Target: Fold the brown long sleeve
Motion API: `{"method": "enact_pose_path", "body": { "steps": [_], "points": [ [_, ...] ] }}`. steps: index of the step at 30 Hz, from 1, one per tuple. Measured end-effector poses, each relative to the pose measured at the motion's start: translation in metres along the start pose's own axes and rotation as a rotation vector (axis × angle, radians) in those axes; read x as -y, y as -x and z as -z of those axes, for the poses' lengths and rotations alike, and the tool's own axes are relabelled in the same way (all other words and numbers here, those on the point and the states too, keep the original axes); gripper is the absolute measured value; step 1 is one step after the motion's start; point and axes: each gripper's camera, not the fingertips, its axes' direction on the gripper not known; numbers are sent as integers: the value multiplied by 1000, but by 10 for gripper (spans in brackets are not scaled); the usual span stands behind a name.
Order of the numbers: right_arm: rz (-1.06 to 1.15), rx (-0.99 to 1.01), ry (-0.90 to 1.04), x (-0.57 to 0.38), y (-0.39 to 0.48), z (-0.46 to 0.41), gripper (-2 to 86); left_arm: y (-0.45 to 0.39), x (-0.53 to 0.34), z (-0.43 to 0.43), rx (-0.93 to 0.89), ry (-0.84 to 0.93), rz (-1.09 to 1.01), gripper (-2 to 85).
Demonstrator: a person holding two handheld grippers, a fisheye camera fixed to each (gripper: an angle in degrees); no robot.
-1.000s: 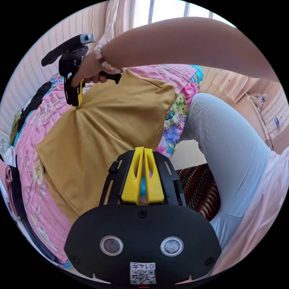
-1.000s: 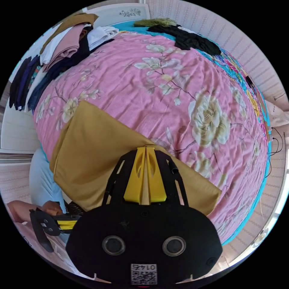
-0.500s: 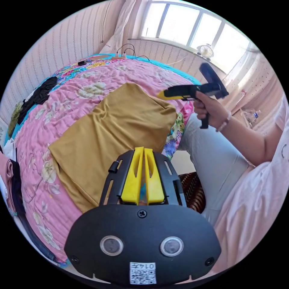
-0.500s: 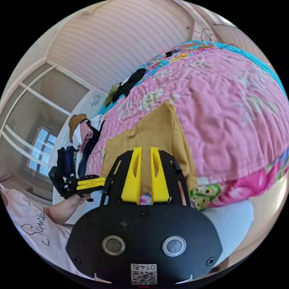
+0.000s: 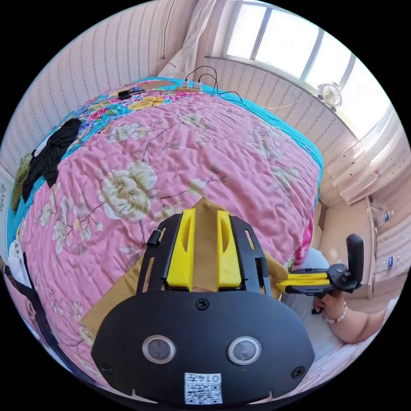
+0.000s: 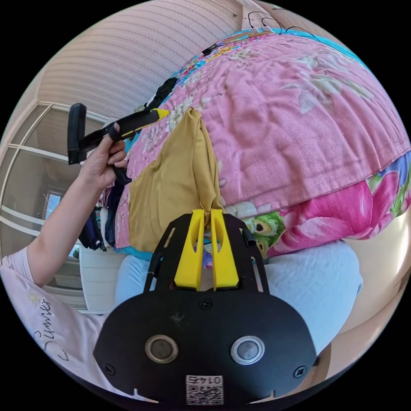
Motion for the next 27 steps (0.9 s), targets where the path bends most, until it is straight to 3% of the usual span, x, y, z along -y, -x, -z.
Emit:
{"method": "enact_pose_path", "body": {
  "steps": [2,6,10,18,21,27],
  "points": [
    [19,29,-3,-1,-2,0,21,10,22,-20,-91,45,111,82],
    [38,2,30,1,-1,-6,16,17,35,-53,40,210,104,54],
    [83,30,-1,-6,3,0,14,39,26,-38,-81,117,158,17],
    [525,247,68,-30,125,-21,13,123,-57,68,-106,-99,219,5],
    [608,313,160,-31,182,-60,15,170,-110,103,-23,-153,340,9],
    [764,201,407,-38,287,-174,27,257,-213,117,29,-183,696,41]
  ]
}}
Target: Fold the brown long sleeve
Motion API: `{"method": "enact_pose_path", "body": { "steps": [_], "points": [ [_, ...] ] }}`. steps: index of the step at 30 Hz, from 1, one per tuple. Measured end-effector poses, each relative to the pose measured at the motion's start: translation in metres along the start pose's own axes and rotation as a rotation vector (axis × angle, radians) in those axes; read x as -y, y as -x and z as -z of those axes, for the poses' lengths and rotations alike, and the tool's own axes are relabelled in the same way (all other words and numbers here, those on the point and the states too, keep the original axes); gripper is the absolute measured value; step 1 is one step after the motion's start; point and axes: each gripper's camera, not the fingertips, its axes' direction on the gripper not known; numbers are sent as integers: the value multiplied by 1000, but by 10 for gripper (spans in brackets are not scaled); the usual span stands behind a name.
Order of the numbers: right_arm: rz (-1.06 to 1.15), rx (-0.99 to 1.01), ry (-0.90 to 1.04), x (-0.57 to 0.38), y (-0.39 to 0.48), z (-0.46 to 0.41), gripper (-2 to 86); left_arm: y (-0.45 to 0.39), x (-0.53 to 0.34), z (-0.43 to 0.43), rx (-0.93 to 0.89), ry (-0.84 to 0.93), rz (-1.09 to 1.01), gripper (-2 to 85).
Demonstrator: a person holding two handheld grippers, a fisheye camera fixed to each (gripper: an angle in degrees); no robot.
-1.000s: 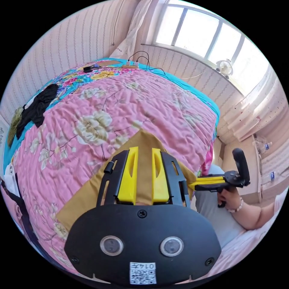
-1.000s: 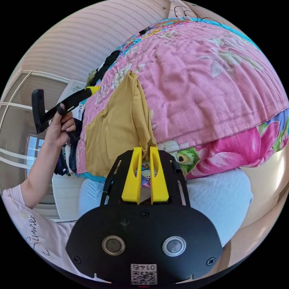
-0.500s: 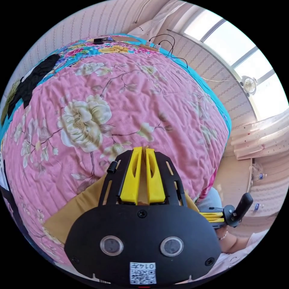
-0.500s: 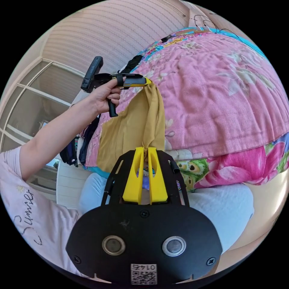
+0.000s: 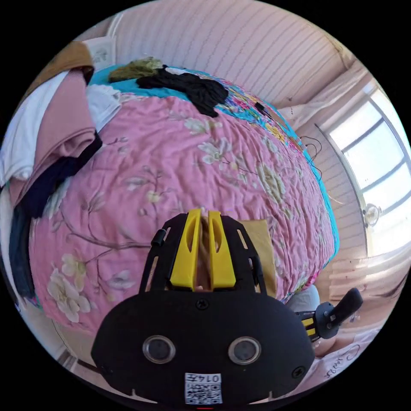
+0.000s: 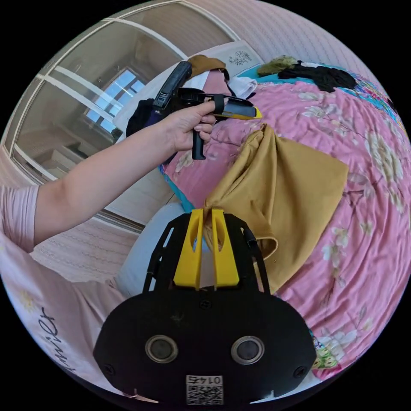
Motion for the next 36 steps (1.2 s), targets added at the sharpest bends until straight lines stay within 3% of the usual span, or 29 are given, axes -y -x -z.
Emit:
{"method": "enact_pose_path", "body": {
  "steps": [7,16,22,29,36],
  "points": [
    [119,158,129,7,34,-37,47,38,-70,23,40,29,-37,50],
    [141,-194,79,102,-13,-9,65,7,-160,1,-29,150,-123,96],
    [184,-377,192,192,-26,-45,109,0,-179,-17,-105,138,-65,141],
    [134,-281,347,223,-48,-97,134,-29,-195,-30,-8,80,-87,136],
    [271,-346,317,195,-12,-74,56,-54,-209,-40,71,47,-177,99]
  ]
}}
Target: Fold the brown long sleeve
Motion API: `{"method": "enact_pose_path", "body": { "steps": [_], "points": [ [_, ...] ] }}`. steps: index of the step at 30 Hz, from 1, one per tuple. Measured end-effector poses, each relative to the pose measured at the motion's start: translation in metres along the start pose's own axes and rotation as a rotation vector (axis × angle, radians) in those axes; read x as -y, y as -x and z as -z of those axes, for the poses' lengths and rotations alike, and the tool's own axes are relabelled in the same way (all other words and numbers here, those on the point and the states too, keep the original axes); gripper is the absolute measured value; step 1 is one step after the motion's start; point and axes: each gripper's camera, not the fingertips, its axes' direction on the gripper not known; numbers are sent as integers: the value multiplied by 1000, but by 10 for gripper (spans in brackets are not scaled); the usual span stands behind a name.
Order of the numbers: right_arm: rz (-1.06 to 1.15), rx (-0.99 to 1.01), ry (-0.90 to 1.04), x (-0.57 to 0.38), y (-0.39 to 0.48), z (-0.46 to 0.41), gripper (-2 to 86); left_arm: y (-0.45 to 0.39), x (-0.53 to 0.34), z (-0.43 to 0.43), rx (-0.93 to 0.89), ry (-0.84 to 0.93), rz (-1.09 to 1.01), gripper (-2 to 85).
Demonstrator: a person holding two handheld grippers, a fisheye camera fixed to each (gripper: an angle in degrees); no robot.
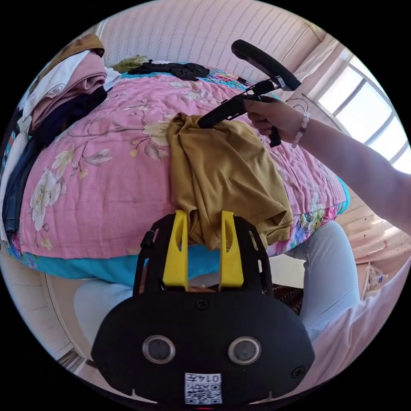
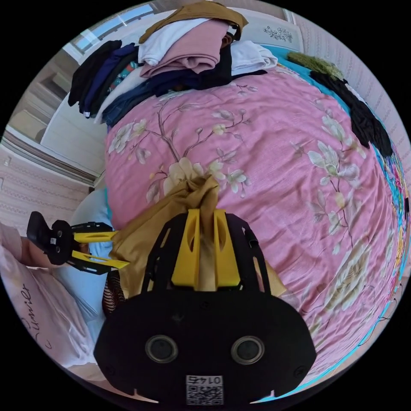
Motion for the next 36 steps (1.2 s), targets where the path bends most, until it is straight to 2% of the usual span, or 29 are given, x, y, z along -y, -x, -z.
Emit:
{"method": "enact_pose_path", "body": {
  "steps": [2,5,9,13,20,26,30,33,36],
  "points": [
    [-9,-13,-110,-28,5,30,51,-9,-2,3,-34,-9,-45,59],
    [-89,-23,-354,-89,10,91,46,-16,-6,15,-86,-58,-92,40],
    [-176,-42,-568,-180,21,159,40,-29,-5,43,-154,-128,-138,27],
    [-309,-88,-740,-297,33,223,37,-87,1,77,-180,-232,-359,21],
    [-636,-292,-934,-504,49,302,36,-231,27,62,-447,-202,-709,18],
    [-883,-464,-924,-656,34,357,36,-361,64,4,-771,-27,-728,21],
    [-1069,-478,-816,-710,-28,396,41,-443,97,-24,-764,-12,-787,25],
    [-1187,-477,-674,-732,-118,430,47,-500,141,-63,-745,35,-692,36],
    [-1293,-462,-621,-750,-225,449,76,-545,187,-120,-602,83,-610,57]
  ]
}}
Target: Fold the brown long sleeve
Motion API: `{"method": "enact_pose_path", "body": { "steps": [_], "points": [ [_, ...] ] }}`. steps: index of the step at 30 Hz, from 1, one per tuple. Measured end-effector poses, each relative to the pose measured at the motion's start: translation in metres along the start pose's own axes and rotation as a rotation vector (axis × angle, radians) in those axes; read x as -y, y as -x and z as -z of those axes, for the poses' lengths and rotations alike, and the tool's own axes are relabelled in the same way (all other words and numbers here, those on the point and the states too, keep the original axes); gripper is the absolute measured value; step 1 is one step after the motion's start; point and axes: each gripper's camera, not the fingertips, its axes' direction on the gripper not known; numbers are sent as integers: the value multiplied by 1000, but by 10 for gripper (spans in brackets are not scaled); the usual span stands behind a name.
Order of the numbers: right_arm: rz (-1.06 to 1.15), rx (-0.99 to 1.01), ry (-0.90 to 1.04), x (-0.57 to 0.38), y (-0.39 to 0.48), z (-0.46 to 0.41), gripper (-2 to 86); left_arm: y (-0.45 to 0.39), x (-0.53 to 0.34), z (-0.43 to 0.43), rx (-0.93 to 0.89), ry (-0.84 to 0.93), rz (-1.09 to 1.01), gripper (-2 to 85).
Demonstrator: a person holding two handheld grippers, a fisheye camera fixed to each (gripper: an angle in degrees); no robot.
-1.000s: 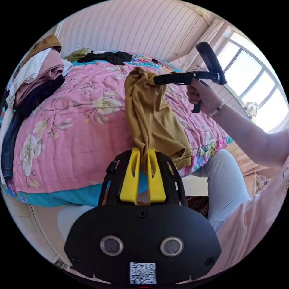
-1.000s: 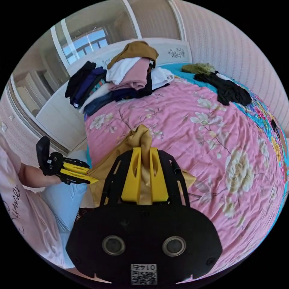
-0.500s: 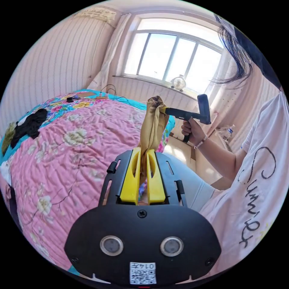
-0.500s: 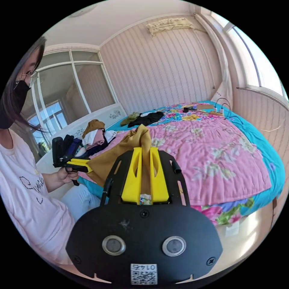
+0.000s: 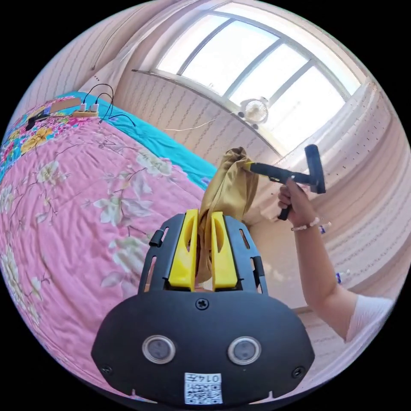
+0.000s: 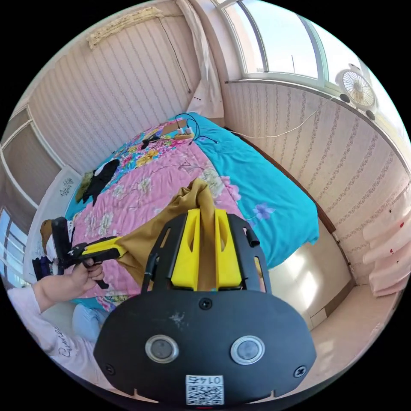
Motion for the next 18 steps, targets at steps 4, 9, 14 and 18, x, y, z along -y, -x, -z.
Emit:
{"method": "enact_pose_path", "body": {
  "steps": [4,9,14,18],
  "points": [
    [-147,64,72,50,-40,-69,135,63,28,-37,225,107,233,47],
    [15,88,92,-18,2,-110,130,88,-3,-21,202,140,211,49],
    [106,53,143,-149,64,-138,120,47,-72,28,130,136,-58,41],
    [101,29,170,-201,85,-149,118,14,-151,94,134,50,-187,36]
  ]
}}
